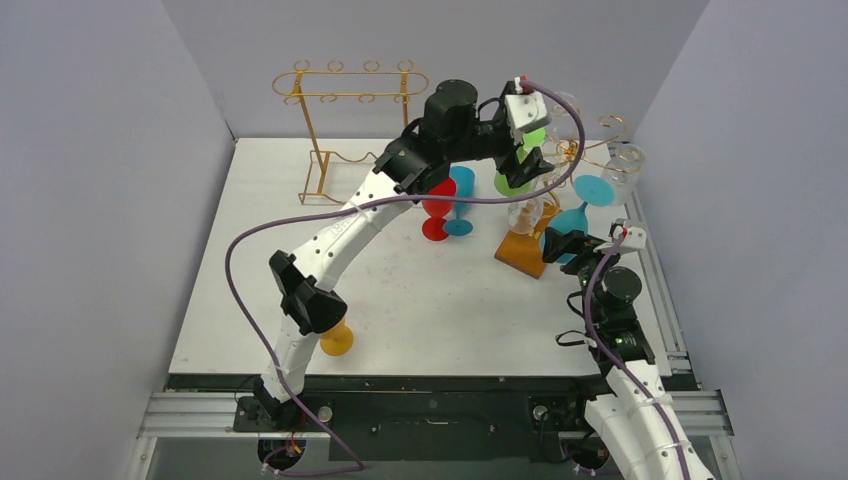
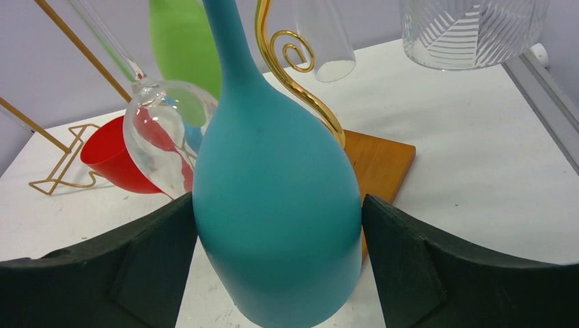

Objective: Place the wine glass upside down on the wine glass rack
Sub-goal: Turn the wine glass upside down at the wine rack.

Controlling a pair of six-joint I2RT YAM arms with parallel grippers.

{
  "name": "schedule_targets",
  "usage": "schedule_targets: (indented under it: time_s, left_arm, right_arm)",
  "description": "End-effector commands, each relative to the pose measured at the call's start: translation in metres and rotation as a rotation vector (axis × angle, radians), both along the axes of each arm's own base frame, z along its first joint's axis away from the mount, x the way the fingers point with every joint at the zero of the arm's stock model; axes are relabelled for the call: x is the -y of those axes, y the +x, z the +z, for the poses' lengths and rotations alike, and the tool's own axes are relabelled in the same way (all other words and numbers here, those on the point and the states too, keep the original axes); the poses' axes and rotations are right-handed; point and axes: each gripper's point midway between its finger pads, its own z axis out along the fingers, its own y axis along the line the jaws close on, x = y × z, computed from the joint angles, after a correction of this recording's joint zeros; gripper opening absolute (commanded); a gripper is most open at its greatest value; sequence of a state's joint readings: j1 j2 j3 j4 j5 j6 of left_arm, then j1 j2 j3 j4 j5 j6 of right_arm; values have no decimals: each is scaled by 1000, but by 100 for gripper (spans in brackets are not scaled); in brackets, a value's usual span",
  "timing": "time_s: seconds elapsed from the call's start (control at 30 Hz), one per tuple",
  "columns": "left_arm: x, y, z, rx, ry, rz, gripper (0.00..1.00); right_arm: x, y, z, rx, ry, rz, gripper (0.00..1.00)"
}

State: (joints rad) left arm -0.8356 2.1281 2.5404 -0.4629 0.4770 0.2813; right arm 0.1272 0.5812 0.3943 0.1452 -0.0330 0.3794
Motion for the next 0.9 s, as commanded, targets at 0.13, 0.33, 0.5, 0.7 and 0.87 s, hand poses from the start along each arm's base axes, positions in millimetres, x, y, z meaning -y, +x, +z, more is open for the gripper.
schedule_targets:
  time_s: [0.13, 0.33, 0.5, 0.7, 0.87]
  left_arm:
    - [28, 17, 14, 58, -118, 29, 78]
    - [30, 30, -13, 33, -69, 48, 75]
    - [23, 37, -28, 3, -28, 66, 72]
    - [21, 37, -39, -10, 2, 72, 70]
    - [20, 37, -46, -20, 21, 76, 70]
  right_arm:
    - [-15, -4, -40, -107, 16, 64, 80]
    - [-18, -4, -52, -119, 30, 71, 80]
    - [-20, -7, -64, -140, 50, 70, 80]
    - [-24, -15, -79, -162, 108, 67, 80]
    - [-24, -21, -86, -183, 159, 50, 80]
